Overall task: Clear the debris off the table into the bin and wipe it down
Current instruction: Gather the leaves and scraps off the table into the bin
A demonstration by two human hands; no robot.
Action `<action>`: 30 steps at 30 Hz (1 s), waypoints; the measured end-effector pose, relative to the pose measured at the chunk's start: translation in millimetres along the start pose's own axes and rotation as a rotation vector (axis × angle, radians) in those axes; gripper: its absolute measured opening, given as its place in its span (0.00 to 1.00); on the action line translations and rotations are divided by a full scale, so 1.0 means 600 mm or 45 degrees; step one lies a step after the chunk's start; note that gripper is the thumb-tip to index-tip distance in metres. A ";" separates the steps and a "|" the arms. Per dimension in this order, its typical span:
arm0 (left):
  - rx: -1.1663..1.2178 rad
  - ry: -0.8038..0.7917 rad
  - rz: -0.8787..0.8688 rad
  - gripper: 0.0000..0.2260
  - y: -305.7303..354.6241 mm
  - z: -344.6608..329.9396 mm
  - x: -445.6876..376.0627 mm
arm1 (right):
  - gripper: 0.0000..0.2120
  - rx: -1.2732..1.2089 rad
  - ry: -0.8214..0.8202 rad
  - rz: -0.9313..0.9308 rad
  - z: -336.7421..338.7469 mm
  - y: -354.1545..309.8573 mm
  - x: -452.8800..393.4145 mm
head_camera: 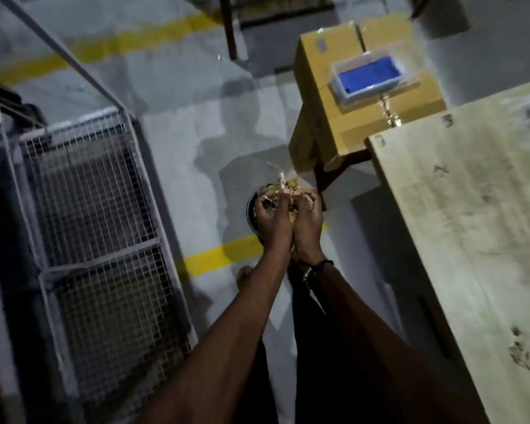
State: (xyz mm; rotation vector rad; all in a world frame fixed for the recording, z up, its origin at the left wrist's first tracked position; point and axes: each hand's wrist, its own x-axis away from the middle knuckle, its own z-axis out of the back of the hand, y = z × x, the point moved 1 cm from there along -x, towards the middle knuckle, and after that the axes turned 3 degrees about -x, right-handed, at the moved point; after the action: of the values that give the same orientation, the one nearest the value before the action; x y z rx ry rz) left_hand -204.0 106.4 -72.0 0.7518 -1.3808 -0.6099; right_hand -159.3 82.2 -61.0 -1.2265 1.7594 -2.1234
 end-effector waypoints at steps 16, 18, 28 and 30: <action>-0.212 0.208 0.032 0.13 -0.458 -0.066 -0.482 | 0.13 0.318 0.007 -0.036 -0.036 0.522 -0.413; -0.241 0.225 0.015 0.12 -0.489 -0.064 -0.523 | 0.12 0.391 0.005 0.001 -0.047 0.557 -0.439; -0.303 0.109 0.071 0.10 -0.535 -0.048 -0.582 | 0.12 0.631 -0.095 0.020 -0.018 0.601 -0.513; -0.414 0.047 0.030 0.12 -0.530 -0.045 -0.570 | 0.11 0.636 -0.116 0.029 -0.007 0.591 -0.504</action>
State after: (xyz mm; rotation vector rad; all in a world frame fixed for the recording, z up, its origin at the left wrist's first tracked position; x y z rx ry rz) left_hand -198.5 170.1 -535.5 0.4823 -1.2160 -0.7759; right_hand -98.1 143.0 -519.1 -1.1286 1.0980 -2.2563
